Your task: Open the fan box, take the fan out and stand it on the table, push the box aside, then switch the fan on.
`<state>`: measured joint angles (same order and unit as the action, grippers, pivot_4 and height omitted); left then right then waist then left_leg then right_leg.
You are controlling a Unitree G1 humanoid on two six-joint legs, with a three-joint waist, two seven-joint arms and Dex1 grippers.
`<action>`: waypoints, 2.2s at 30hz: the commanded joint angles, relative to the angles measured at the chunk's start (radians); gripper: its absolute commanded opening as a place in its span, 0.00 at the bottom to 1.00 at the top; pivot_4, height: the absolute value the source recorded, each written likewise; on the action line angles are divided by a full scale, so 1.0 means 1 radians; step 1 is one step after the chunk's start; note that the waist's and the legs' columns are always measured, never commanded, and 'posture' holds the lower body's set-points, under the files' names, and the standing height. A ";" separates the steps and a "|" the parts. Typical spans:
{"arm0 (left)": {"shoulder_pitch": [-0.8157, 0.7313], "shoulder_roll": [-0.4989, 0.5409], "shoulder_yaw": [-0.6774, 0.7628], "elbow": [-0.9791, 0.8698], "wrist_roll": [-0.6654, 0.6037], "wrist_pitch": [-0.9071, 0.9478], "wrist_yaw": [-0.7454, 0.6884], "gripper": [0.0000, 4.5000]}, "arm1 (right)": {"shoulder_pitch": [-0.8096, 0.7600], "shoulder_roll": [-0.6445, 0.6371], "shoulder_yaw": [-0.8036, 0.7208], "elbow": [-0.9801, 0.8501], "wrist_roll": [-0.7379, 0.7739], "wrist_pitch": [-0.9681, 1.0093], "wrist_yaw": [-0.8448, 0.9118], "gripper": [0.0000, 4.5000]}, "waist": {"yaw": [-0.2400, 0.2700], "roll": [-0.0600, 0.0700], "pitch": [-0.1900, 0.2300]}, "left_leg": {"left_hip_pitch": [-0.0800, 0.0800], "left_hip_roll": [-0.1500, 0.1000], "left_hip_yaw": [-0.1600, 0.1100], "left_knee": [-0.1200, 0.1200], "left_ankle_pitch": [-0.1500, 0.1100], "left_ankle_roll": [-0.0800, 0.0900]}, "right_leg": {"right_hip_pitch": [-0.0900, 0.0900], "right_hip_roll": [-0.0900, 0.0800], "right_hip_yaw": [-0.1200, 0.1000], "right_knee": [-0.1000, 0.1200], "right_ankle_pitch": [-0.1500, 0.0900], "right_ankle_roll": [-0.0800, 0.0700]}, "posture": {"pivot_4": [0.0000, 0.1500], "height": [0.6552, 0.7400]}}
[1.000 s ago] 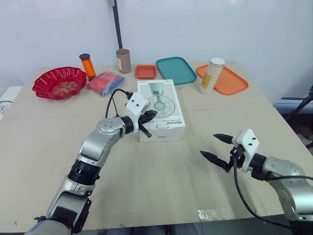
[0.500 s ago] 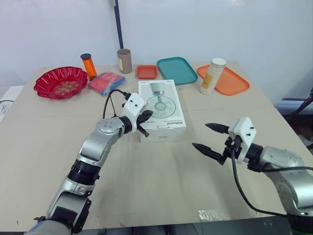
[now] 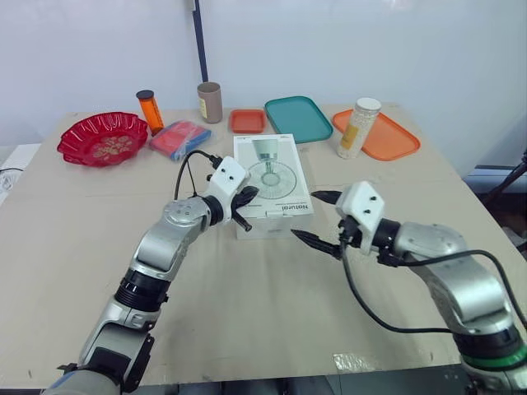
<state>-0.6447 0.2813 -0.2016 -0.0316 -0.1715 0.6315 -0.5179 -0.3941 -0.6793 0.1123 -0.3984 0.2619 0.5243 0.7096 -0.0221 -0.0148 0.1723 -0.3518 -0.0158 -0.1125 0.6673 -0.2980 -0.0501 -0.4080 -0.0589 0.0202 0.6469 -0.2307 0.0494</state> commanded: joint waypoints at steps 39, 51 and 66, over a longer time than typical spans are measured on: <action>0.050 -0.035 -0.058 -0.040 0.017 0.012 -0.039 0.01 | -0.232 0.126 0.056 0.217 -0.155 -0.024 0.005 1.00 | -0.001 0.001 0.000 | -0.001 -0.001 -0.002 0.000 0.000 0.000 | 0.000 -0.001 -0.001 0.000 0.000 0.000 | 1.00 0.83; 0.068 -0.029 -0.065 -0.061 0.020 0.011 -0.056 0.01 | -0.256 0.131 0.051 0.234 -0.162 -0.004 -0.002 1.00 | 0.000 0.001 0.000 | -0.001 -0.001 -0.002 -0.001 0.000 0.000 | 0.000 -0.001 -0.001 0.000 0.000 0.000 | 1.00 0.83; 0.074 -0.006 -0.014 -0.106 0.003 0.074 -0.035 0.01 | -0.169 0.080 -0.002 0.079 -0.058 0.103 0.053 1.00 | -0.002 0.001 -0.001 | -0.001 -0.001 -0.002 -0.001 -0.002 0.003 | -0.001 0.000 -0.001 0.000 0.000 0.000 | 1.00 0.83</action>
<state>-0.5869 0.2635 -0.2175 -0.1346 -0.1666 0.6808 -0.5532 -0.5550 -0.6001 0.1203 -0.2730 0.1914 0.6278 0.7612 -0.0244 -0.0138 0.1717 -0.3522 -0.0164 -0.1142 0.6664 -0.2997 -0.0471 -0.4084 -0.0594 0.0193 0.6471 -0.2306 0.0492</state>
